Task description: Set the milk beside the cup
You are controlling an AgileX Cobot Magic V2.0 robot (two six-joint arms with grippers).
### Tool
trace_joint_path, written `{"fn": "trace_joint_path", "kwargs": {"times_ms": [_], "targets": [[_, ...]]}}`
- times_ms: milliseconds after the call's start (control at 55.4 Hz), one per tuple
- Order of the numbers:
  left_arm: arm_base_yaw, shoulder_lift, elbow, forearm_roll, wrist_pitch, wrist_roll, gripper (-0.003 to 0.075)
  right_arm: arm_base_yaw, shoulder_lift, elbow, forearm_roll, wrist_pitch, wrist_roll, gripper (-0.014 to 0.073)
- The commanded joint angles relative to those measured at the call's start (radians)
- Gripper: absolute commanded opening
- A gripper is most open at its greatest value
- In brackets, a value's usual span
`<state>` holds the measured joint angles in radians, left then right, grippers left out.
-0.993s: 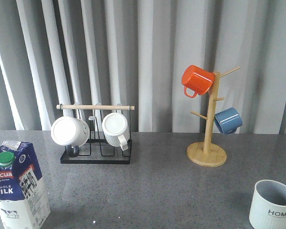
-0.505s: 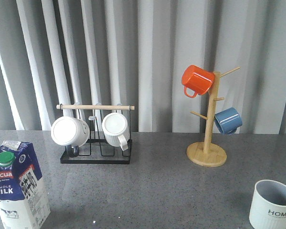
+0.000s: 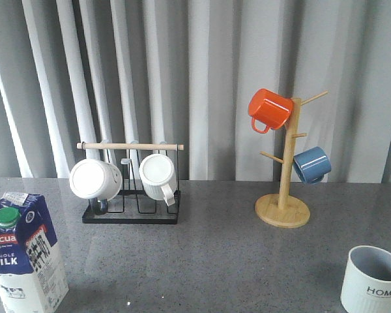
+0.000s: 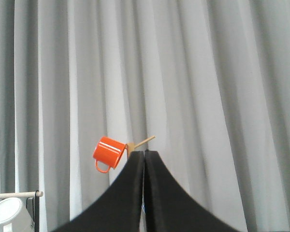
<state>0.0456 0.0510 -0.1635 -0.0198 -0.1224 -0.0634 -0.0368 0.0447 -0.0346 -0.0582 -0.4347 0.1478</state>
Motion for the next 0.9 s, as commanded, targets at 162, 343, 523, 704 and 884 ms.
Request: {"fn": "trace_joint_path", "kwargs": {"times_ms": [162,343,523,704,884], "targets": [[0.003,0.344,-0.361,0.02,0.024,0.026,-0.0006,-0.006,0.432,-0.377,0.006,0.303,-0.148,-0.0003],[-0.005,0.531,-0.456,-0.019,0.183,-0.008,-0.0006,-0.006,0.636,-0.502,0.096,0.352,-0.098,-0.0003],[-0.062,0.543,-0.454,-0.072,0.203,-0.038,-0.0006,-0.006,0.692,-0.502,0.113,0.337,-0.114,-0.0003],[-0.067,0.544,-0.454,-0.072,0.184,-0.038,-0.0006,-0.006,0.692,-0.502,0.113,0.4,-0.102,-0.0003],[-0.067,0.544,-0.454,-0.071,0.142,-0.036,0.0008,-0.006,0.692,-0.502,0.087,0.408,-0.134,0.0003]]}}
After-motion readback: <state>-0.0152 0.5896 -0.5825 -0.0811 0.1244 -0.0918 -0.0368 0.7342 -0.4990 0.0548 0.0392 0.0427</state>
